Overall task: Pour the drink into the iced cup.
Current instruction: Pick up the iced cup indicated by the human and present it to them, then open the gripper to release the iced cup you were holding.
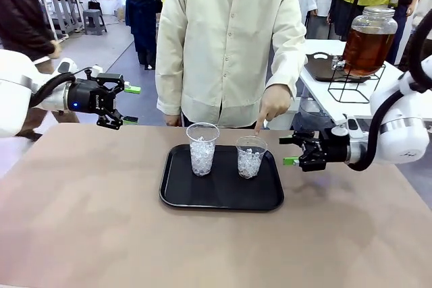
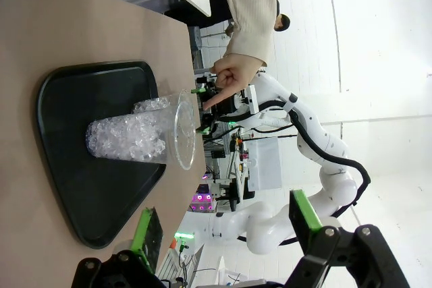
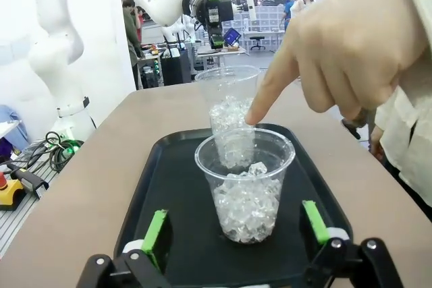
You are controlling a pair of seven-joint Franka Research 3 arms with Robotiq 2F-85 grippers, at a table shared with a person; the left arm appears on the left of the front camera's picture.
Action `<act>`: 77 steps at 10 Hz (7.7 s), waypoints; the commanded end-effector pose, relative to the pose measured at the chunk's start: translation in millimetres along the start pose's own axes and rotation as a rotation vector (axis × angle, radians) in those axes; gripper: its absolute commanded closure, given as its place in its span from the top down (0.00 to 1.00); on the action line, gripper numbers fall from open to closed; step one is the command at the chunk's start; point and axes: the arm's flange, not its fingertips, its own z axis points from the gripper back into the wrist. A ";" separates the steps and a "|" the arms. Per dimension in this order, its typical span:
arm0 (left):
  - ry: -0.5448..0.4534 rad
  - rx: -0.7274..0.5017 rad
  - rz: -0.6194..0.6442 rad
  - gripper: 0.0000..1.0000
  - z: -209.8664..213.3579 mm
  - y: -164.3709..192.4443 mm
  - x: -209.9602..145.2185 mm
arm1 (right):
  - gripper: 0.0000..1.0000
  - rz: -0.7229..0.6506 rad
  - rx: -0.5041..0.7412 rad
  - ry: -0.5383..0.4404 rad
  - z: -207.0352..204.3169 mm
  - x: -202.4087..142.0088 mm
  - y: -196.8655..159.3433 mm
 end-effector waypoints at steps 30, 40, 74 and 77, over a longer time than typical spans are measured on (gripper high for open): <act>-0.002 0.001 -0.002 1.00 0.7 -1.1 0.1 | 0.62 -0.124 0.102 -0.046 -97.7 -27.1 -20.7; -0.002 0.001 -0.002 1.00 0.7 -1.1 0.1 | 0.62 -0.089 0.122 -0.050 -76.9 142.5 -64.0; -0.002 0.001 -0.002 1.00 0.7 -1.1 0.1 | 1.00 -0.125 0.105 -0.059 -48.5 133.0 -70.9; -0.002 0.001 -0.002 1.00 0.7 -1.1 0.1 | 1.00 -0.085 0.053 -0.055 -9.4 120.8 -74.2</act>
